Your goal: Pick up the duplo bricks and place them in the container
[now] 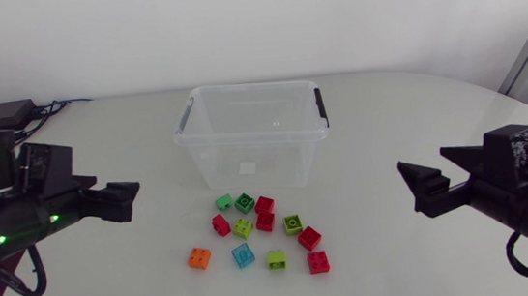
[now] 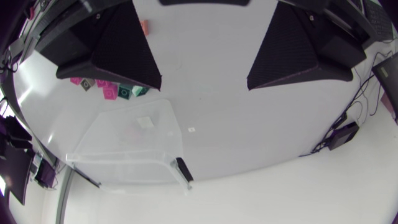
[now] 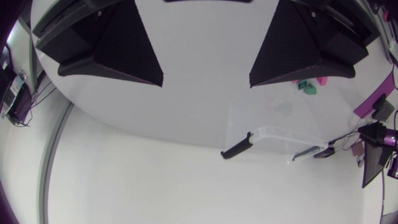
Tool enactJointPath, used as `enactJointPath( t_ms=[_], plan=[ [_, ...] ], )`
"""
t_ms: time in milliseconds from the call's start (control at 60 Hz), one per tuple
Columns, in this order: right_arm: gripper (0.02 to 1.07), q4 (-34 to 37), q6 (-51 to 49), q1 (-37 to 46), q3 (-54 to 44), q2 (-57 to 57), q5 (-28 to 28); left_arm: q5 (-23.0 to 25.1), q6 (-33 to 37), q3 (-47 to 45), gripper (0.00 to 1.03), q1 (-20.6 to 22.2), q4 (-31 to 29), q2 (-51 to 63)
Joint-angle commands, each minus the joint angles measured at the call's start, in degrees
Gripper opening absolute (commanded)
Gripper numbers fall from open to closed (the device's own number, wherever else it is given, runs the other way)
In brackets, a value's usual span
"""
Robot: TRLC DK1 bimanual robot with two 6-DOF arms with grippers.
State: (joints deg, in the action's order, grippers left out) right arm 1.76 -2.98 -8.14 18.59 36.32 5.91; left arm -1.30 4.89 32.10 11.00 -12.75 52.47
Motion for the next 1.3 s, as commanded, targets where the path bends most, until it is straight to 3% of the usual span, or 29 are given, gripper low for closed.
enactJointPath(
  t_ms=[0,83,133,250,367,483,600,800,967,1100,1283],
  plan=[
    [1.02,2.5,0.6,0.8,2.3,3.8,2.9,1.9,4.4,3.5,0.96,0.5,-1.9,6.1],
    [1.02,4.9,0.6,3.5,3.7,6.7,8.5,2.4,10.8,4.6,0.96,2.1,-2.5,11.7],
    [1.02,7.3,0.6,4.7,5.1,8.7,11.8,2.4,20.8,4.6,0.96,3.3,-2.7,15.0],
    [1.02,13.7,0.4,5.9,8.0,12.7,18.3,3.5,31.2,3.1,0.96,6.5,-4.1,16.7],
    [1.02,15.6,-2.4,5.3,8.7,13.2,16.3,3.9,38.6,2.2,0.96,10.9,-8.0,18.9],
    [1.02,18.4,-8.2,1.7,11.2,17.1,14.4,8.5,47.7,0.2,0.96,12.6,-8.6,21.4],
    [1.02,23.6,-17.8,1.6,15.6,25.7,16.1,10.2,52.0,0.2,0.93,14.0,-8.3,24.9],
    [1.02,26.2,-34.0,-1.4,13.8,26.8,19.0,13.7,57.3,2.4,0.90,13.9,-6.8,30.9],
    [1.02,28.4,-38.7,-10.1,13.9,30.6,19.8,14.4,60.5,4.6,0.75,14.0,-6.8,36.3],
    [1.01,27.9,-41.0,-16.2,13.4,32.1,17.6,17.3,61.3,6.0,0.50,14.0,-7.4,37.8],
    [0.97,26.3,-45.0,-20.6,13.2,36.5,16.9,19.1,62.2,7.8,0.41,13.6,-10.9,39.3]
  ],
)
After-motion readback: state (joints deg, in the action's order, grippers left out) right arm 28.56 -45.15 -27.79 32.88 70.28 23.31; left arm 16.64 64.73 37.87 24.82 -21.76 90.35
